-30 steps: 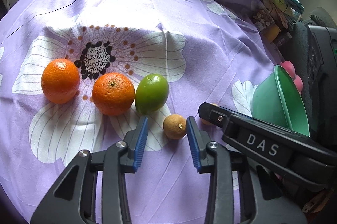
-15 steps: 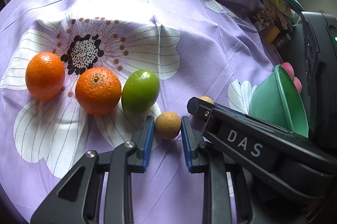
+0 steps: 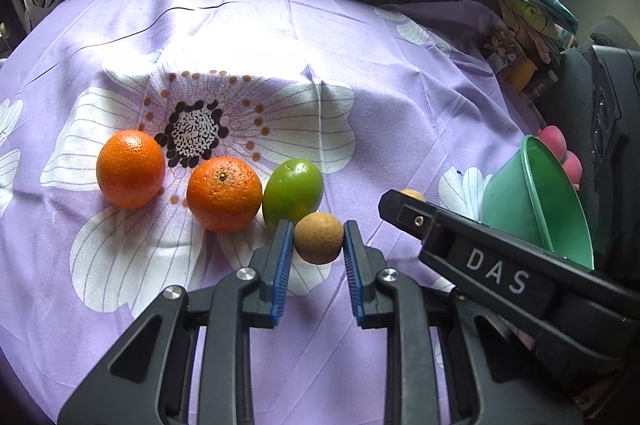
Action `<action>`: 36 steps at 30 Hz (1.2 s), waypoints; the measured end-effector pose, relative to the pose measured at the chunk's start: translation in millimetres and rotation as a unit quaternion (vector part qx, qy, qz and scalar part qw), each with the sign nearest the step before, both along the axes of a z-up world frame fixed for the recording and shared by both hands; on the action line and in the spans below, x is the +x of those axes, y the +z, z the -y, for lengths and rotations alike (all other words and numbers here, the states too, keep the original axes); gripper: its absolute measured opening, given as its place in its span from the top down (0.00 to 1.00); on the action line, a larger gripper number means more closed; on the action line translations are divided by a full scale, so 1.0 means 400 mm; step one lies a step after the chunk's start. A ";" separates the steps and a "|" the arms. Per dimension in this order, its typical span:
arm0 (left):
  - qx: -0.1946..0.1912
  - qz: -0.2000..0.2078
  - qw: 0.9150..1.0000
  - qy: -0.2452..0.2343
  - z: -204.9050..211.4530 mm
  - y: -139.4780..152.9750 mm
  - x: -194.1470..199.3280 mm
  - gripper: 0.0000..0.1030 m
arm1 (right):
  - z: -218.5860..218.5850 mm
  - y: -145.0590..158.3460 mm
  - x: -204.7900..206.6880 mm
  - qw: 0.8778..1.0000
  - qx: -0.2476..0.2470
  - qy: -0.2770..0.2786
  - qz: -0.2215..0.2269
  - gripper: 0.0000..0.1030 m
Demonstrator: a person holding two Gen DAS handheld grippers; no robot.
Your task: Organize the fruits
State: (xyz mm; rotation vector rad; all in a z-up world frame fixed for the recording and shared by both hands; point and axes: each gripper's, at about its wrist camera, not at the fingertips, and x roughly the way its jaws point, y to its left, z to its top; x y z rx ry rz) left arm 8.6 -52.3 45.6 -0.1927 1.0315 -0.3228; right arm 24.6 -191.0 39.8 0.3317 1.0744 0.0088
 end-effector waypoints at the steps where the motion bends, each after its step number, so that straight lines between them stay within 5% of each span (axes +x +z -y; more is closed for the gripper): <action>1: -0.002 0.003 1.000 -0.001 -0.001 0.005 -0.003 0.76 | 0.002 0.008 -0.005 1.000 0.003 -0.001 0.006 0.74; 21: -0.025 0.098 0.995 -0.021 0.029 0.129 -0.076 0.76 | 0.071 0.132 -0.107 0.993 0.020 -0.055 0.103 0.74; 36: -0.029 0.139 0.985 -0.099 0.168 0.172 -0.122 0.76 | 0.200 0.196 -0.205 0.977 0.025 -0.143 0.156 0.74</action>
